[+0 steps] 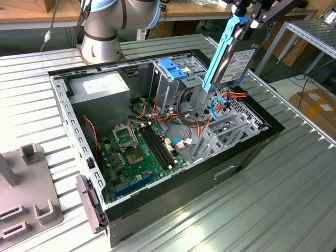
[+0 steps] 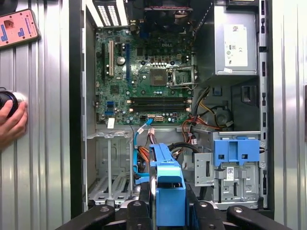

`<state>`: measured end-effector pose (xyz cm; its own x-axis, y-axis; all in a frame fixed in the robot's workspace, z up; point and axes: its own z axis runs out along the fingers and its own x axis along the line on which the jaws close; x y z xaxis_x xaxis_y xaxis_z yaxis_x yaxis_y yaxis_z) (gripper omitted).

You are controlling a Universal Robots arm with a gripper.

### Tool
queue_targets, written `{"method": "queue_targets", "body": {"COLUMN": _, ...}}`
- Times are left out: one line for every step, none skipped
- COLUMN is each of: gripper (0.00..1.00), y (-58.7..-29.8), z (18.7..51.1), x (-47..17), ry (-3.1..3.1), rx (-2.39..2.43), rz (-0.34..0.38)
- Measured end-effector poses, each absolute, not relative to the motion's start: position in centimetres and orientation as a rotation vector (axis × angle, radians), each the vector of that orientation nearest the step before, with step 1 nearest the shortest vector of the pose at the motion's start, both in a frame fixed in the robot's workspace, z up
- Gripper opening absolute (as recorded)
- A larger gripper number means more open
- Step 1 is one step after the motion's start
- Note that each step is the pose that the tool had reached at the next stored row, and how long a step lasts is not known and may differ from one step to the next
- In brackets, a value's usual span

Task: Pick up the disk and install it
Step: 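Pick up the disk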

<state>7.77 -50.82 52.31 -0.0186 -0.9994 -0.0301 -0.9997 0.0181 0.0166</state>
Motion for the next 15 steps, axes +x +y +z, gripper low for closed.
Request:
{"method": "queue_targets", "body": {"gripper": 0.36, "y": -51.0, "z": 52.3, "x": 7.8, "ry": 2.234, "rx": -2.194, "rz": 0.052}}
{"method": "queue_targets", "body": {"gripper": 0.36, "y": -51.3, "z": 52.3, "x": 7.8, "ry": 2.234, "rx": -2.194, "rz": 0.052}}
{"method": "queue_targets", "body": {"gripper": 0.36, "y": -51.4, "z": 52.3, "x": 7.8, "ry": 2.234, "rx": -2.194, "rz": 0.052}}
{"method": "queue_targets", "body": {"gripper": 0.36, "y": -51.5, "z": 52.3, "x": 7.8, "ry": 2.234, "rx": -2.194, "rz": 0.052}}
{"method": "queue_targets", "body": {"gripper": 0.36, "y": -51.5, "z": 52.3, "x": 7.8, "ry": 2.234, "rx": -2.194, "rz": 0.052}}
{"method": "queue_targets", "body": {"gripper": 0.36, "y": -51.7, "z": 52.3, "x": 7.8, "ry": 2.234, "rx": -2.194, "rz": 0.052}}
{"method": "queue_targets", "body": {"gripper": 0.36, "y": -51.8, "z": 52.3, "x": 7.8, "ry": 2.234, "rx": -2.194, "rz": 0.052}}
{"method": "queue_targets", "body": {"gripper": 0.36, "y": -51.9, "z": 52.3, "x": 7.8, "ry": 2.234, "rx": -2.194, "rz": 0.052}}
{"method": "queue_targets", "body": {"gripper": 0.36, "y": -51.9, "z": 52.3, "x": 7.8, "ry": 2.234, "rx": -2.194, "rz": 0.052}}
{"method": "queue_targets", "body": {"gripper": 0.36, "y": -52.0, "z": 52.3, "x": 7.8, "ry": 2.234, "rx": -2.194, "rz": 0.052}}
{"method": "queue_targets", "body": {"gripper": 0.36, "y": -52.1, "z": 52.3, "x": 7.8, "ry": 2.234, "rx": -2.194, "rz": 0.052}}
{"method": "queue_targets", "body": {"gripper": 0.36, "y": -52.1, "z": 52.3, "x": 7.8, "ry": 2.234, "rx": -2.194, "rz": 0.052}}
{"method": "queue_targets", "body": {"gripper": 0.36, "y": -52.1, "z": 52.3, "x": 7.8, "ry": 2.234, "rx": -2.194, "rz": 0.052}}
{"method": "queue_targets", "body": {"gripper": 0.36, "y": -52.2, "z": 52.3, "x": 7.8, "ry": 2.234, "rx": -2.194, "rz": 0.052}}
{"method": "queue_targets", "body": {"gripper": 0.36, "y": -52.2, "z": 52.3, "x": 7.8, "ry": 2.234, "rx": -2.194, "rz": 0.052}}
